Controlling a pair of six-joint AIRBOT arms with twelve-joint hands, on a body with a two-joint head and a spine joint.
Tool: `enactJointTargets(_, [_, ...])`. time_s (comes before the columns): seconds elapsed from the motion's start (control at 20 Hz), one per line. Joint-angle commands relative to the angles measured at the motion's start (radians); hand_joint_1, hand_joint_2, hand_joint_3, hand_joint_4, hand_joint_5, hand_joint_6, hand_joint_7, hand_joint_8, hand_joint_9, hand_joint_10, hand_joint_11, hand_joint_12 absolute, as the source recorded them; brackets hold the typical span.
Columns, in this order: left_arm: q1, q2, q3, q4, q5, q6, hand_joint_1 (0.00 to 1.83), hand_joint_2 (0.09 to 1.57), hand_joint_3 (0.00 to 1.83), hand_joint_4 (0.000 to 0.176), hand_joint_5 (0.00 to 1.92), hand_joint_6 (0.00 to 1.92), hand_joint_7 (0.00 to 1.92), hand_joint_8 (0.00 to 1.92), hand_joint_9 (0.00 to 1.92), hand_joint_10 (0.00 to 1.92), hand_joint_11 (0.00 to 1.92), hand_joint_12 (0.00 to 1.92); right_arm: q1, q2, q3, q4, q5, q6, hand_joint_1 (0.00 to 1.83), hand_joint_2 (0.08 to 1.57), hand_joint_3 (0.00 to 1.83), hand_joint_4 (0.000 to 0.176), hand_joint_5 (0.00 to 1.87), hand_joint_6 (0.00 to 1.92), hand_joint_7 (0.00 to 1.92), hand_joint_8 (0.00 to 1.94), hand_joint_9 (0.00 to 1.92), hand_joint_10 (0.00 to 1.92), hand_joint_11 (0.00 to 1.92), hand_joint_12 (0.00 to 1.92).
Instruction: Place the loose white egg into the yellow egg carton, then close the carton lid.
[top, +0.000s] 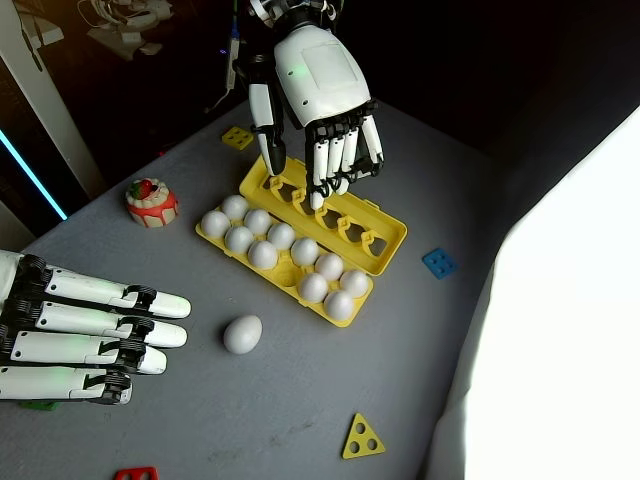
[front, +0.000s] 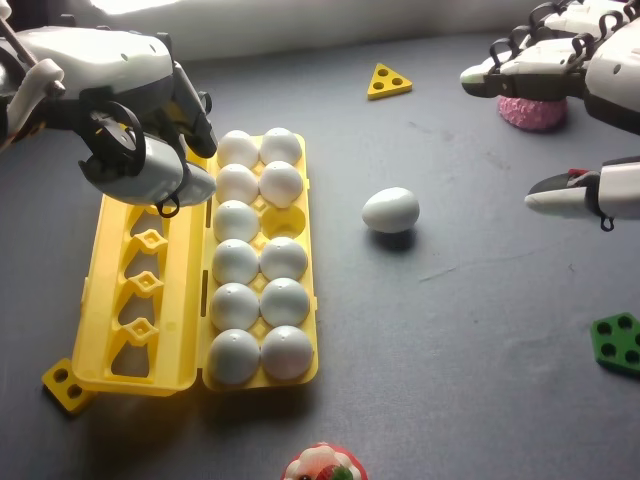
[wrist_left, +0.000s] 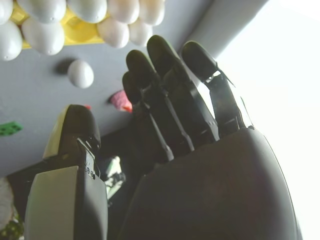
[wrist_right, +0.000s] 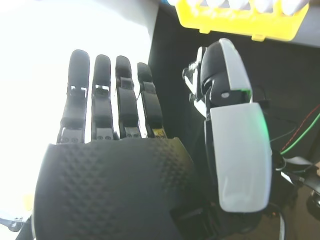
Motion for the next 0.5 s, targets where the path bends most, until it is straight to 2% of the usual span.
enactJointTargets(0.0, [-0.013,0.000,0.006,0.035,0.031,0.000,0.41,1.12,0.27,0.047,0.18,0.04,0.19,0.07,0.15,0.08,0.00,0.68,0.014,0.001,-0.003,0.005,0.109,-0.002,0.67,0.90,0.26,0.000,0.06,0.27,0.17,0.11,0.06,0.22,0.00,0.74])
enactJointTargets(0.05, [-0.013,0.000,0.006,0.035,0.031,0.000,0.41,1.12,0.27,0.047,0.18,0.04,0.19,0.07,0.15,0.08,0.00,0.68,0.015,0.000,-0.003,0.011,0.102,-0.002,0.67,0.90,0.26,0.000,0.06,0.27,0.17,0.11,0.06,0.22,0.00,0.74])
enactJointTargets(0.1, [-0.013,0.000,0.006,0.035,0.031,0.000,0.41,1.23,0.05,0.045,0.21,0.01,0.23,0.01,0.20,0.02,0.00,0.73,0.016,0.000,-0.003,0.012,0.095,-0.002,0.67,1.00,0.06,0.000,0.10,0.14,0.21,0.01,0.06,0.18,0.00,0.71])
enactJointTargets(0.15, [-0.013,0.000,0.006,0.035,0.031,0.000,0.41,1.24,0.03,0.047,0.21,0.00,0.24,0.00,0.21,0.01,0.00,0.74,0.018,0.000,-0.003,0.017,0.096,-0.004,0.66,1.02,0.02,0.000,0.14,0.09,0.22,0.00,0.08,0.17,0.00,0.68])
enactJointTargets(0.25, [-0.013,0.001,0.006,0.035,0.033,0.000,0.40,1.25,0.02,0.040,0.21,0.00,0.25,0.00,0.22,0.01,0.00,0.73,0.021,-0.001,-0.003,0.066,0.096,-0.050,0.63,1.04,0.02,0.000,0.12,0.06,0.20,0.00,0.05,0.14,0.00,0.63])
enactJointTargets(0.3, [-0.013,0.001,0.008,0.033,0.034,0.000,0.40,1.25,0.01,0.039,0.20,0.00,0.22,0.00,0.21,0.01,0.00,0.73,0.021,-0.005,-0.003,0.122,0.096,-0.113,0.62,1.05,0.01,0.002,0.11,0.04,0.19,0.01,0.04,0.13,0.00,0.47])
enactJointTargets(0.35, [-0.013,0.002,0.010,0.030,0.034,0.000,0.40,1.25,0.01,0.039,0.18,0.00,0.23,0.00,0.21,0.00,0.00,0.75,0.016,-0.011,-0.003,0.181,0.096,-0.183,0.62,1.04,0.00,0.016,0.10,0.03,0.16,0.01,0.03,0.12,0.00,0.31])
enactJointTargets(0.4, [-0.013,0.003,0.012,0.029,0.034,0.000,0.40,1.26,0.01,0.038,0.18,0.00,0.23,0.00,0.21,0.00,0.00,0.75,0.004,-0.019,-0.003,0.271,0.108,-0.279,0.61,1.04,0.00,0.019,0.10,0.02,0.14,0.00,0.02,0.12,0.00,0.21])
enactJointTargets(0.45, [-0.012,0.004,0.014,0.029,0.034,0.001,0.37,1.27,0.01,0.037,0.17,0.00,0.23,0.00,0.19,0.00,0.00,0.76,-0.008,-0.027,-0.002,0.342,0.133,-0.351,0.62,1.03,0.00,0.021,0.10,0.02,0.15,0.01,0.02,0.11,0.00,0.18])
